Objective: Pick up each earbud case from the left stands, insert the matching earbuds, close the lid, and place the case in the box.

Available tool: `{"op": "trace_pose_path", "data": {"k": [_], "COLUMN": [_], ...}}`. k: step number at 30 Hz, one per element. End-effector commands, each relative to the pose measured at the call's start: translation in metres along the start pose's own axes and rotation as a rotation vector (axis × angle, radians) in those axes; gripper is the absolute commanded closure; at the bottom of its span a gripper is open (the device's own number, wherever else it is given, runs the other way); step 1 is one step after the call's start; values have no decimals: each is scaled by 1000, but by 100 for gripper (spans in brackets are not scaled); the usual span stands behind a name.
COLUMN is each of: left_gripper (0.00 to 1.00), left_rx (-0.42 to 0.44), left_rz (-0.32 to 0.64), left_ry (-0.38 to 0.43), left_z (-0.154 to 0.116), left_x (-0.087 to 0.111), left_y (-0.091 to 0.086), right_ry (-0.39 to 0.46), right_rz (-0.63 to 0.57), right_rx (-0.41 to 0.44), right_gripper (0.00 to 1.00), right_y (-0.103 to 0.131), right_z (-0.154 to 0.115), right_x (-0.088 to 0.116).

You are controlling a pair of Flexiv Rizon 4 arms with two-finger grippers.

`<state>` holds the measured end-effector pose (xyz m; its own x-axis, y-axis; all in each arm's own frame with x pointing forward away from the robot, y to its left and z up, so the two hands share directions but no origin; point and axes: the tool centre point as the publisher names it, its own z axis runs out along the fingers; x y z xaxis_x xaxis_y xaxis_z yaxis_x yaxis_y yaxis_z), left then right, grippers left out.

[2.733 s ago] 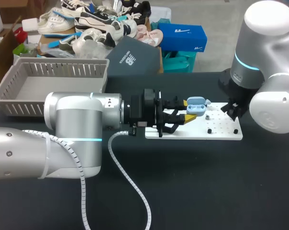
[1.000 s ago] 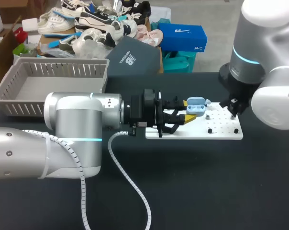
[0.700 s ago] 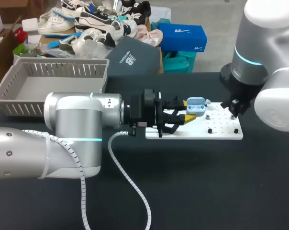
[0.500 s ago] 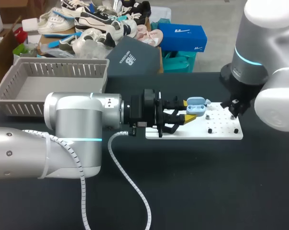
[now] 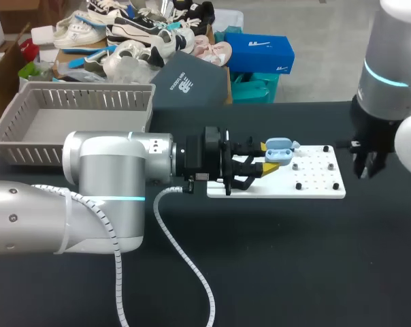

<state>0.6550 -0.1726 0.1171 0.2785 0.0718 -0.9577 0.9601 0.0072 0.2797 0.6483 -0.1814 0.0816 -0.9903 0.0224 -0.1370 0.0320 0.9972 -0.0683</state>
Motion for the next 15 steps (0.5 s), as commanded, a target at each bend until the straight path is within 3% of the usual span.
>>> {"op": "trace_pose_path", "data": {"k": [1, 7, 15], "left_gripper": [100, 100, 100], "left_rx": [-4, -4, -4], "left_rz": [2, 2, 2], "left_ry": [-3, -3, -3], "left_z": [0, 0, 0], "left_x": [1, 1, 1], "left_y": [-1, -1, -1], "right_ry": [-55, -90, -152], "right_rz": [490, 583, 627], "right_rx": [19, 57, 48], "right_gripper": [100, 100, 100], "right_y": [6, 34, 71], "right_z": [-32, -62, -104], "right_x": [48, 62, 66]}}
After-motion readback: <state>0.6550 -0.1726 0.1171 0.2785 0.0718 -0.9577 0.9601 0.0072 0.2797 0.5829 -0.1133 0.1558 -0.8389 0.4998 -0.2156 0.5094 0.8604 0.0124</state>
